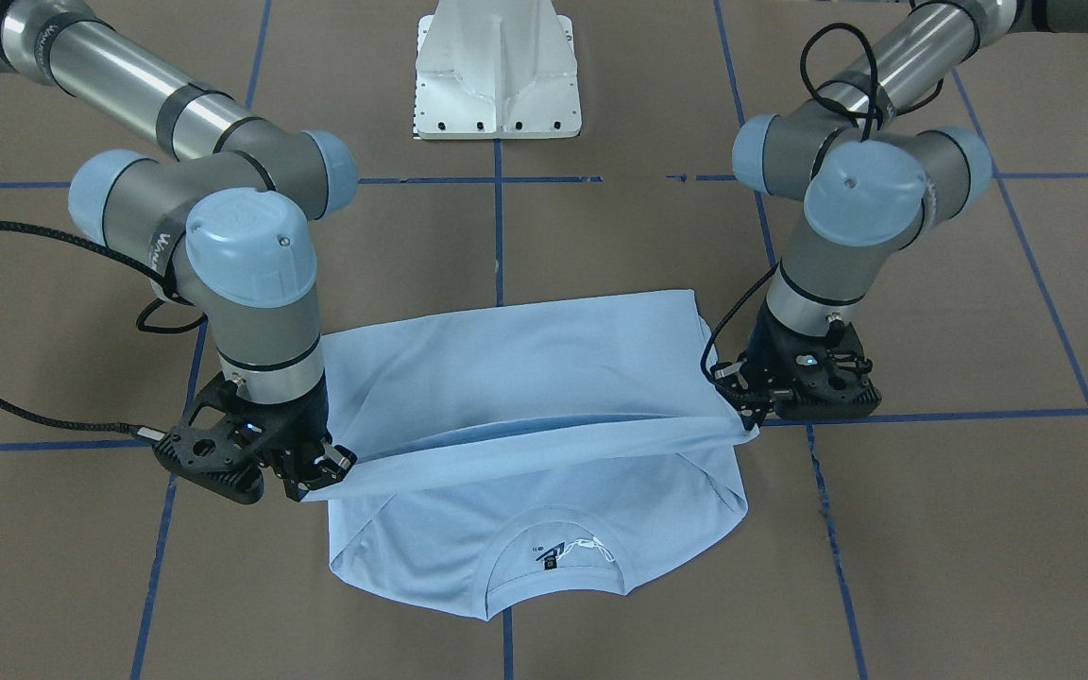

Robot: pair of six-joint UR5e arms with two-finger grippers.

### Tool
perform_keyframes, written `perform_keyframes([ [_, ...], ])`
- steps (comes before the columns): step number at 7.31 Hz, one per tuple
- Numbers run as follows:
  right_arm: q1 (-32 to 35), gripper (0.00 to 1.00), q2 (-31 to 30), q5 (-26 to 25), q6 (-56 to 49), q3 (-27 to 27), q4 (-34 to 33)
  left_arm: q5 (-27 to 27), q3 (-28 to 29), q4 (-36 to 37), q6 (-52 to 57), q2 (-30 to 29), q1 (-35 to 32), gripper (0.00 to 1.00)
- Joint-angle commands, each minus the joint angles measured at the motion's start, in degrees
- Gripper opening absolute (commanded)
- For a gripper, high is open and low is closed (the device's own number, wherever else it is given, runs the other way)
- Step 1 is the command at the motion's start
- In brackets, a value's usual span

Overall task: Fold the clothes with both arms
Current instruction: 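Open both grippers on the folded hem and raise them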

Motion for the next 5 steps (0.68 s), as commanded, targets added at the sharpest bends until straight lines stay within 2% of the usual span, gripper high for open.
perform_keyframes([
  [1, -0.8, 0.00, 2.1, -0.4, -0.2, -7.1, 4.4, 0.7, 8.2, -5.1, 1.4, -2.8, 0.0, 0.00],
  [2, -0.9, 0.00, 2.1, -0.4, -0.2, -8.3, 5.8, 0.7, 10.5, -5.3, 2.1, -4.3, 0.1, 0.00],
  [5, -1.7, 0.00, 3.2, -1.0, -0.3, -10.1, 5.9, 0.7, 12.4, -7.4, 2.5, -4.5, 0.1, 0.00],
])
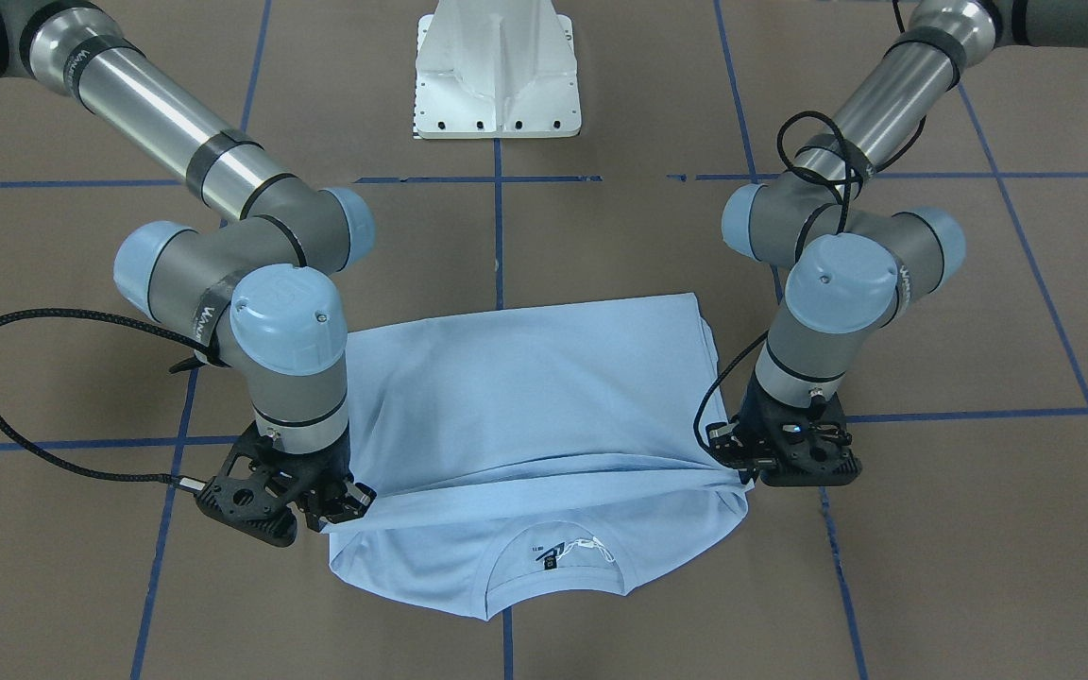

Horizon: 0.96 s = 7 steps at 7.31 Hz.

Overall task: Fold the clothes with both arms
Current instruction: 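Open both grippers on the folded hem and raise them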

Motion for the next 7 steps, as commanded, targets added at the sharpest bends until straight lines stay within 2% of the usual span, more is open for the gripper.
perform_keyframes([
  [1, -0.3, 0.00, 1.2, -0.4, 0.0, -1.6, 0.2, 0.0, 0.6, -0.5, 0.6, -0.1, 0.0, 0.00],
  [4, -0.6, 0.00, 1.5, -0.8, 0.0, -1.7, 0.2, 0.0, 0.7, -0.6, 0.6, -0.1, 0.0, 0.00],
  [5, -0.6, 0.00, 1.5, -0.9, 0.0, -2.9, 3.4, 0.0, 0.7, -0.6, 0.6, -0.1, -0.1, 0.00],
  [7, -0.4, 0.00, 2.4, -1.0, -2.5, -4.8, 4.9, 0.0, 0.7, -0.6, 0.5, -0.1, -0.1, 0.00],
])
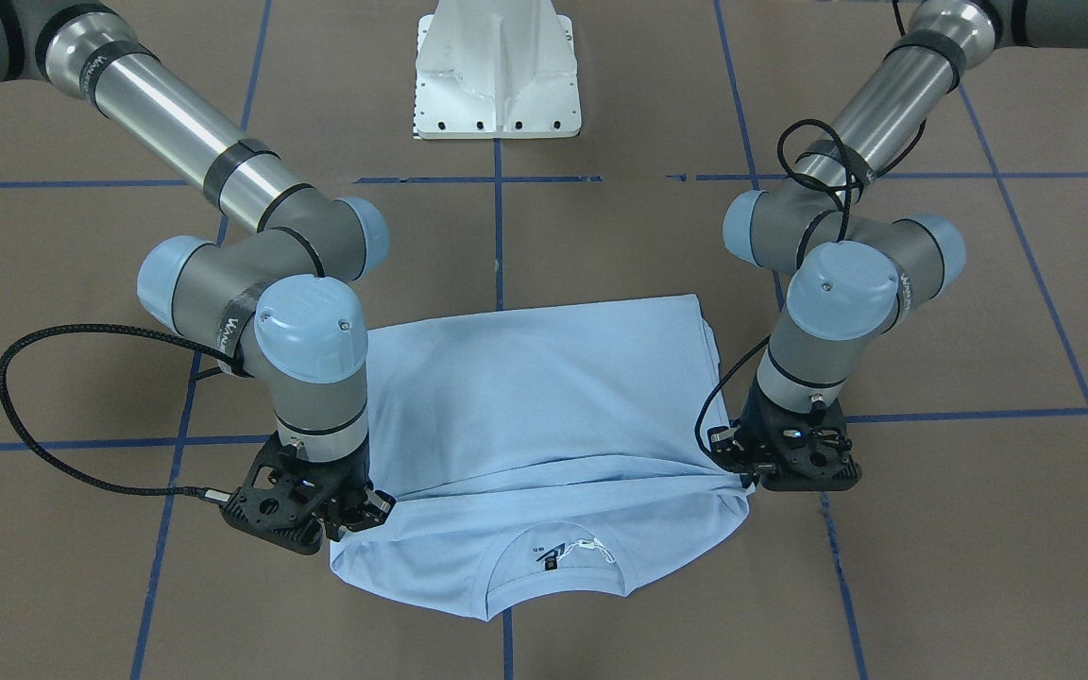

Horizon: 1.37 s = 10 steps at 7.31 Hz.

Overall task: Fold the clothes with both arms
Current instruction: 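Open both grippers on the folded hem and raise them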

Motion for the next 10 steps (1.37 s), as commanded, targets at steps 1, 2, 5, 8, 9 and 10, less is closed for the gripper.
perform_keyframes([
  [1, -0.1, 0.00, 0.7, 0.0, -1.2, -0.8, 1.0, 0.0, 0.0, -1.0, -0.1, 0.2, 0.0, 0.00],
  [2, -0.2, 0.06, 0.7, 0.1, -1.4, -0.8, 1.1, 0.0, 0.0, -1.2, 0.1, 0.4, 0.0, 0.37],
  [5, 3.0, 1.00, 0.2, 3.5, -12.2, -0.4, 0.6, -0.6, -1.0, -3.9, 3.0, 1.7, -0.3, 1.00],
  [8, 5.5, 1.00, -3.8, 9.0, -19.8, 3.8, 0.9, -4.3, -15.5, -4.0, 1.7, 12.2, 1.6, 1.00],
  [9, 5.4, 1.00, -3.8, 9.0, -19.8, 4.0, 0.9, -6.7, -20.1, -4.0, -1.6, 15.9, 2.9, 1.00],
  [10, 5.4, 1.00, -3.9, 9.0, -19.8, 4.0, 1.0, -6.5, -24.1, -6.7, -3.1, 21.1, 6.7, 1.00],
])
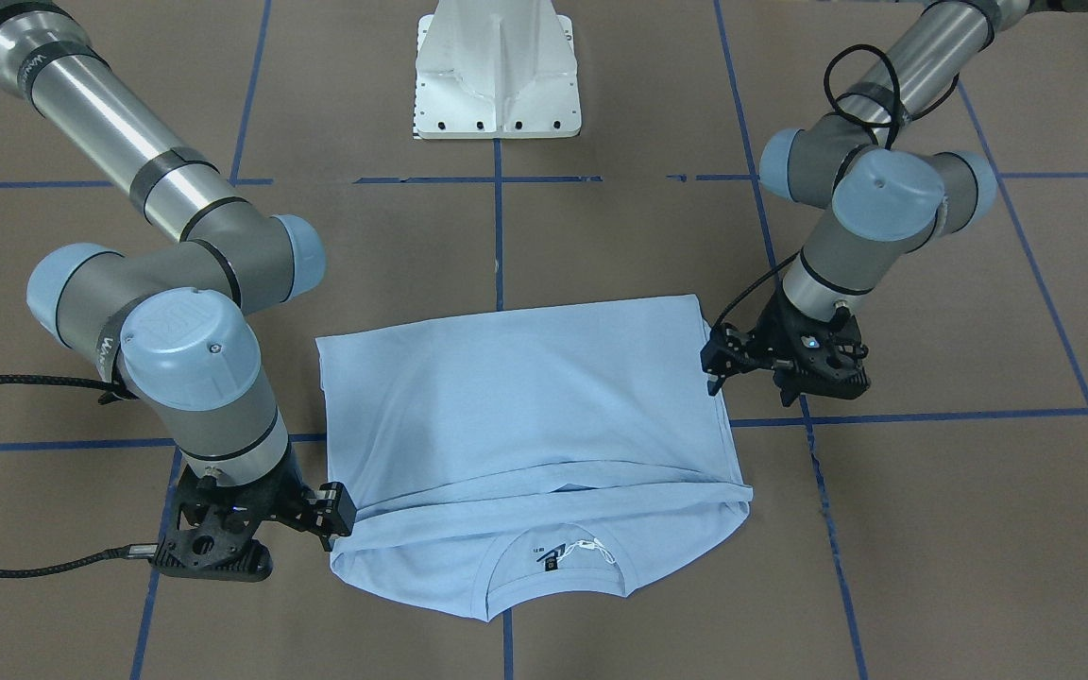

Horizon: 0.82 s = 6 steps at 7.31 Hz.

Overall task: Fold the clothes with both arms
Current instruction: 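Move the left gripper to the folded shirt's side edge and grasp it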

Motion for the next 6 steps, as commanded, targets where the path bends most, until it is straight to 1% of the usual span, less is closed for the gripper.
perform_keyframes([
  [1, 0.0, 1.00, -0.4, 0.1, -0.2, 0.4, 0.1, -1.0, -6.0, -6.9, -5.5, 7.8, 4.3, 1.00],
  [2, -0.1, 1.00, -0.5, 0.1, -0.2, 0.4, 0.1, -0.7, -6.0, -8.8, -9.5, 8.3, 6.4, 0.99],
  [3, -0.1, 1.00, -0.6, 0.1, -0.3, 0.4, 0.2, 0.7, -6.0, -8.9, -12.2, 8.3, 8.1, 0.83],
  [4, -0.1, 1.00, -0.5, 0.1, -0.3, 0.4, 0.1, 2.5, -5.8, -8.9, -14.1, 8.4, 9.2, 0.64],
  [5, -0.1, 1.00, -0.5, 0.1, -0.2, 0.4, 0.2, 3.4, -5.8, -8.9, -14.4, 8.6, 9.5, 0.51],
  [6, -0.1, 1.00, -0.6, 0.1, -0.2, 0.4, 0.2, 3.3, -5.8, -8.9, -14.7, 8.7, 9.5, 0.51],
])
